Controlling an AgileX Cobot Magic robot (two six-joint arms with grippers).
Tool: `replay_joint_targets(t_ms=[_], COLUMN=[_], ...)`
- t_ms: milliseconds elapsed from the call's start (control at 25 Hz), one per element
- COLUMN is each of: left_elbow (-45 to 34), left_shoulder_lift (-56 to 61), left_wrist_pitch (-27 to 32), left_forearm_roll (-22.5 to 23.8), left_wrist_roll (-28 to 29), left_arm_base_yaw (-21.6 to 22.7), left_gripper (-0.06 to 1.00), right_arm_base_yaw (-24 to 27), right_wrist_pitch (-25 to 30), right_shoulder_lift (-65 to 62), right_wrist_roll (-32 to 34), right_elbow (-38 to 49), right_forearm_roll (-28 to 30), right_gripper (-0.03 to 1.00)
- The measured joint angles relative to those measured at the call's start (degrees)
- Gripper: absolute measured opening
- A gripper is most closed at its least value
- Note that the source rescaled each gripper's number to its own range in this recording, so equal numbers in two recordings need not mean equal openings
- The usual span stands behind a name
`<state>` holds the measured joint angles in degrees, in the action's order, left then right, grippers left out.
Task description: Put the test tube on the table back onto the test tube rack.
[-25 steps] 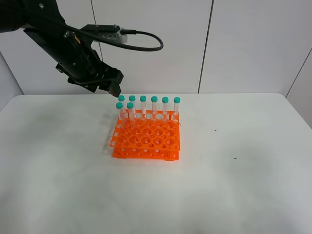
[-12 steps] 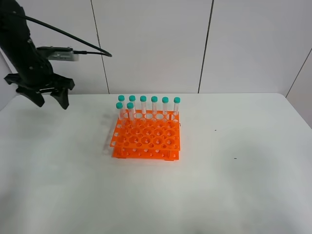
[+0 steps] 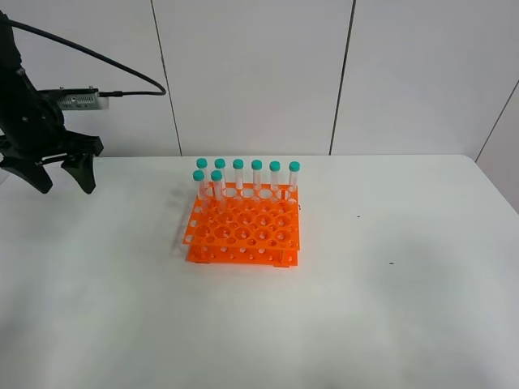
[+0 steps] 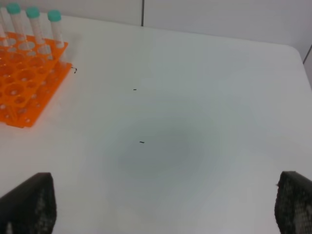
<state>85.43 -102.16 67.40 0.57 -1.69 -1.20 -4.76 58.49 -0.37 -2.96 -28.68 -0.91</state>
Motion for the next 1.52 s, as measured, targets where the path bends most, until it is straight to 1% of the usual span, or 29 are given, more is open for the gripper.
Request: replay_joint_targets(t_ms=[160,240,560,760,840,1080,1280,1520], left_elbow=[-8.2,-13.7,-34.8,-44.7,-48.3,-56.4,-56.9,-57.1], left_shoulder_lift=[6.6,10.9,33.6,48.1,53.4,68.7,77.2,83.1], left_wrist_pitch=[0.0,0.0,0.0,-0.1,-1.2,-5.7,-6.8,-6.9], left_forearm_roll=[0.5,0.6,0.0,-0.2,-0.6,-0.6,-0.6,-0.6], left_wrist_roll=[0.0,0.0,0.0,0.0,0.0,0.0,0.0,0.0], left_arm_base_yaw=[0.0,0.0,0.0,0.0,0.0,0.0,0.0,0.0], left_gripper=[1.00,1.00,1.00,1.00,1.00,1.00,1.00,1.00], right_arm_base_yaw=[0.0,0.0,0.0,0.0,0.0,0.0,0.0,0.0], right_wrist_pitch=[0.0,0.0,0.0,0.0,0.0,0.0,0.0,0.0], right_shoulder_lift=[0.0,0.0,0.0,0.0,0.0,0.0,0.0,0.0], right_wrist_roll=[0.0,0.0,0.0,0.0,0.0,0.0,0.0,0.0], right_elbow=[0.0,0.0,0.0,0.0,0.0,0.0,0.0,0.0], right_forearm_roll=[0.0,0.0,0.0,0.0,0.0,0.0,0.0,0.0], right_gripper=[1.00,1.00,1.00,1.00,1.00,1.00,1.00,1.00])
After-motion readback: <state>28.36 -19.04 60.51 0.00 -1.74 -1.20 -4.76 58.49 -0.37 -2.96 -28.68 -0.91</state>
